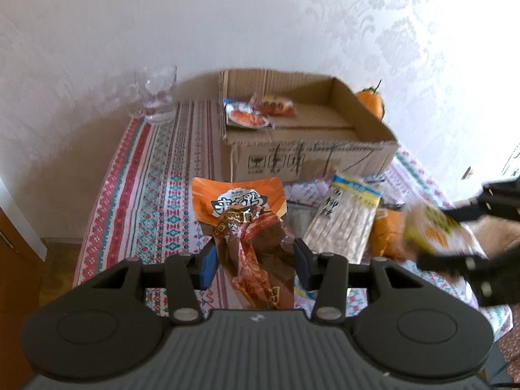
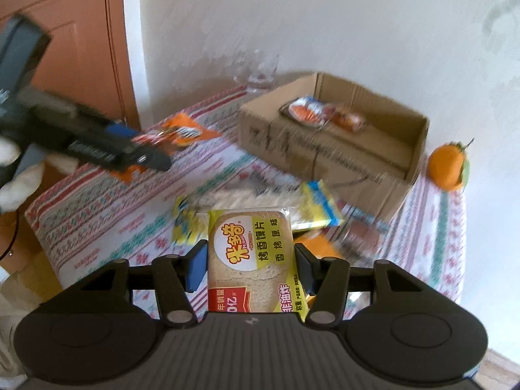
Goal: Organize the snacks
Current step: 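Carry both packets into the cardboard box and open both tools to release them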
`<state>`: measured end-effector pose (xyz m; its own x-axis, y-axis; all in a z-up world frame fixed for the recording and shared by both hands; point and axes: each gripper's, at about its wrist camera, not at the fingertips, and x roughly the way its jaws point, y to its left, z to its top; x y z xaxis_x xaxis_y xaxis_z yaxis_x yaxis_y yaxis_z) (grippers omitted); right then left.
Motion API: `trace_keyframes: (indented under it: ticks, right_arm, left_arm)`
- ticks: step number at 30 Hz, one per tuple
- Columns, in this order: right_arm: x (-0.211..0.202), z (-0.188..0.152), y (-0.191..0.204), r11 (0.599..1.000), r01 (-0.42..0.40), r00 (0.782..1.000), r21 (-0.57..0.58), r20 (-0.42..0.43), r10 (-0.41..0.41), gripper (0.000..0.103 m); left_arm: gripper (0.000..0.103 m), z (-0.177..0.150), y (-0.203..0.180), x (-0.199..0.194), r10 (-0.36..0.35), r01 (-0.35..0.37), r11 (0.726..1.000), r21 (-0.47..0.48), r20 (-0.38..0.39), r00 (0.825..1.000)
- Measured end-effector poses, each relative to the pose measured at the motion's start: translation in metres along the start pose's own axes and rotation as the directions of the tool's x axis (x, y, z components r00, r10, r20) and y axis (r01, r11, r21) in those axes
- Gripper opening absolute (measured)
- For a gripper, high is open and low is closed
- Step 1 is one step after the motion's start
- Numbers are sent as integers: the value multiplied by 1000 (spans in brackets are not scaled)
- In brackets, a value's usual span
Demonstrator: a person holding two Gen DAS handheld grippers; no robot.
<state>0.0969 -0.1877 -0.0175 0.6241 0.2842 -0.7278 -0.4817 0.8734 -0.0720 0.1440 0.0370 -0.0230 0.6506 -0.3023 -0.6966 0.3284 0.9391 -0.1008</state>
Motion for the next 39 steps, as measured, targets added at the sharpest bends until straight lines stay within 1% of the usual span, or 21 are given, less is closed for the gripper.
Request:
trace_keyframes:
  ticks: [6, 11, 15, 20, 21, 23, 24, 25, 26, 28, 34, 36, 39]
  right_arm:
    - [9, 40, -26, 999, 47, 998, -25, 40, -46, 61]
    - [26, 75, -51, 994, 102, 993, -41, 68, -99, 61]
    - [51, 97, -75, 989, 145, 988, -40, 57, -143, 61]
    - [87, 112, -104, 985, 172, 985, 19, 28, -172, 61]
    - [92, 113, -107, 984, 174, 984, 27, 27, -175, 62]
    - [100, 112, -112, 984, 173, 985, 50, 20, -174, 75]
    - [100, 110, -113, 983, 173, 984, 62, 27, -175, 88]
    - [99, 107, -112, 983, 169, 984, 73, 42, -172, 99]
    - [98, 104, -113, 984, 160, 985, 80, 52, -165, 102]
    - [92, 96, -110, 986, 140, 988, 92, 59, -146, 103]
    - [78, 76, -97, 979, 157, 986, 133, 31, -162, 103]
    - [72, 67, -91, 974, 164, 985, 157, 27, -170, 103]
    - [63, 51, -81, 956, 209, 976, 208, 14, -216, 103]
  left_arm:
    - [46, 6, -7, -9, -27, 27, 1000, -6, 47, 999]
    - [46, 9, -9, -5, -21, 21, 1000, -3, 71, 997]
    - [46, 10, -8, -1, -22, 22, 1000, -8, 70, 997]
    - [46, 13, -8, 3, -15, 16, 1000, -14, 69, 997]
    - [46, 14, -9, 5, -14, 15, 1000, -11, 69, 998]
    - [46, 16, -9, 7, -16, 17, 1000, -8, 67, 998]
    - [46, 18, -10, 9, -16, 17, 1000, -5, 65, 998]
    - [46, 19, -10, 10, -17, 17, 1000, -2, 65, 998]
    - [46, 21, -10, 11, -19, 19, 1000, 3, 65, 998]
    - [46, 25, -11, 14, -23, 22, 1000, 12, 64, 998]
    - [46, 39, -16, 25, -48, 46, 998, 31, 63, 997]
    - [46, 46, -18, 27, -55, 53, 998, 33, 66, 996]
    - [46, 58, -21, 33, -66, 63, 997, 46, 70, 995]
